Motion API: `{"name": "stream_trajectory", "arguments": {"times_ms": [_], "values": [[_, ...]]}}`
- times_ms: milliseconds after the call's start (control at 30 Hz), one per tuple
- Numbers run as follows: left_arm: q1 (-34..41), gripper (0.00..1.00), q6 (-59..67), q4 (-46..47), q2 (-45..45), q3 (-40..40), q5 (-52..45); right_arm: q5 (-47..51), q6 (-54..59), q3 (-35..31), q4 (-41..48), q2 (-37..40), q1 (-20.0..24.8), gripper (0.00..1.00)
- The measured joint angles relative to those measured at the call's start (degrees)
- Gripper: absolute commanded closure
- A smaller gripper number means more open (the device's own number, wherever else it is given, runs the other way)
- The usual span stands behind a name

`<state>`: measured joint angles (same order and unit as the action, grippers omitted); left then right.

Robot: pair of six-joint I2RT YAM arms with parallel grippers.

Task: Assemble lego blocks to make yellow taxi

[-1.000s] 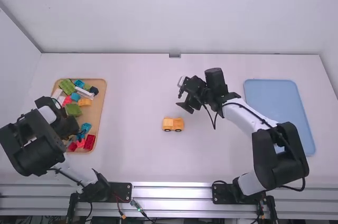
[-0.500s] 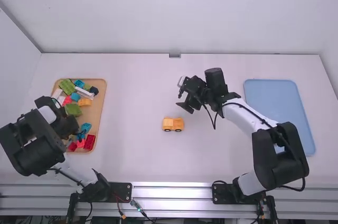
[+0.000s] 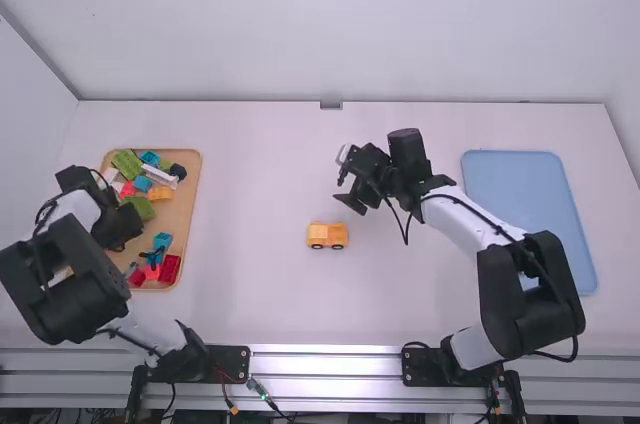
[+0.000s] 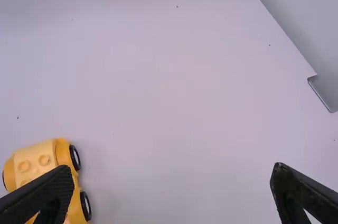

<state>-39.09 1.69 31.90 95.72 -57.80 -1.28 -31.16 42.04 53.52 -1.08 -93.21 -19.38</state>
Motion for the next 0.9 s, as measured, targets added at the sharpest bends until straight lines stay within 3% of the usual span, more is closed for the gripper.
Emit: {"name": "stream_trajectory", "arguments": {"times_ms": [267, 333, 567, 833, 900], "values": [[7.8, 0.96, 3.4, -3.2, -11.3, 0.5, -8.4, -2.9, -2.0, 0.0, -2.7, 0.0, 0.0, 0.01], [12.7, 0.92, 5.1, -6.3, -15.6, 2.3, -11.7, -5.3, -3.1, 0.0, -3.5, 0.0, 0.1, 0.01], [26.9, 0.98, 9.7, -14.2, -19.6, 6.9, -24.8, -16.7, -9.4, 0.0, -13.4, -0.2, 2.3, 0.01], [35.8, 0.96, 13.8, -25.0, -14.9, 7.3, -39.4, -38.7, -25.3, 0.3, -41.1, -9.9, 6.1, 0.01], [37.2, 0.95, 16.0, -28.7, -11.8, 7.3, -44.9, -44.6, -34.0, 0.2, -52.9, -13.5, 6.4, 0.01]]}}
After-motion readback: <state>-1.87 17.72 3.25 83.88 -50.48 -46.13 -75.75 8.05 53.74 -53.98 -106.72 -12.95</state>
